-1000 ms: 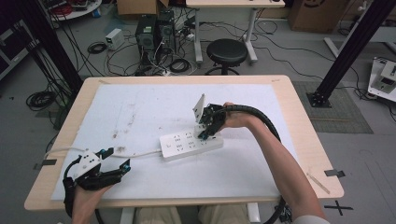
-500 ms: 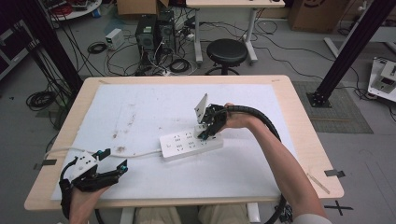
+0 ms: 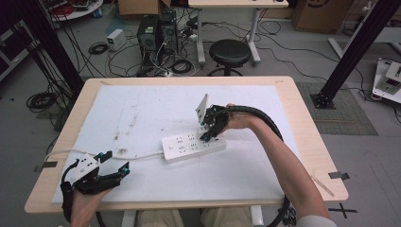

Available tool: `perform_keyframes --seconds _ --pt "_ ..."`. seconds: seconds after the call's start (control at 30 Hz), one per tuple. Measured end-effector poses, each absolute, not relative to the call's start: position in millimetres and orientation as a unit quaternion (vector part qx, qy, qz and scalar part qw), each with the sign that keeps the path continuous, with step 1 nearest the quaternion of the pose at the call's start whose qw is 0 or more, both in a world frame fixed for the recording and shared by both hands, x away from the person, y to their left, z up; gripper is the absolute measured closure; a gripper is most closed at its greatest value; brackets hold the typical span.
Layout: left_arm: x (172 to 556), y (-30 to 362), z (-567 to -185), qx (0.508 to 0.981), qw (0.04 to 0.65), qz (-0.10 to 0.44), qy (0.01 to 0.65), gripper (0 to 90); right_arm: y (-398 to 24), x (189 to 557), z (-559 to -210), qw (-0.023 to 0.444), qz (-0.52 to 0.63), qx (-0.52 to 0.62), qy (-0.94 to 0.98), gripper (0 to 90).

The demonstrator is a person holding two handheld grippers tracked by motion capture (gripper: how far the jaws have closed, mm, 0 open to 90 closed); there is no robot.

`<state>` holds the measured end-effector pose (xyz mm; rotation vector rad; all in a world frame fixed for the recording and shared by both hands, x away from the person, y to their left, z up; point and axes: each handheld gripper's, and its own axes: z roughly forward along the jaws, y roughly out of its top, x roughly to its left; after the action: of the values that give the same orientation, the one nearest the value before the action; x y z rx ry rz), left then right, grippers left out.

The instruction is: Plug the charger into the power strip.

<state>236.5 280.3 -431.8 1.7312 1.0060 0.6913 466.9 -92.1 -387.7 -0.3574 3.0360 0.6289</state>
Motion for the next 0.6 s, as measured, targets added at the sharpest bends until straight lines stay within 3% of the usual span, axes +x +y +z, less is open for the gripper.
perform_keyframes --seconds 0.1,0.37,0.6 --pt "235.3 282.3 -432.9 0.712 0.488 0.284 0.417 23.4 -93.4 472.3 -389.2 -0.009 0.209 -0.109 0.972 63.8" --pt "235.0 281.2 -430.8 0.709 0.492 0.286 0.416 23.4 -91.0 462.9 -387.3 0.020 0.197 -0.108 0.974 63.8" --pt "236.6 281.2 -433.4 0.712 0.489 0.284 0.416 23.4 -94.3 467.7 -389.1 0.006 0.211 -0.110 0.971 63.8"
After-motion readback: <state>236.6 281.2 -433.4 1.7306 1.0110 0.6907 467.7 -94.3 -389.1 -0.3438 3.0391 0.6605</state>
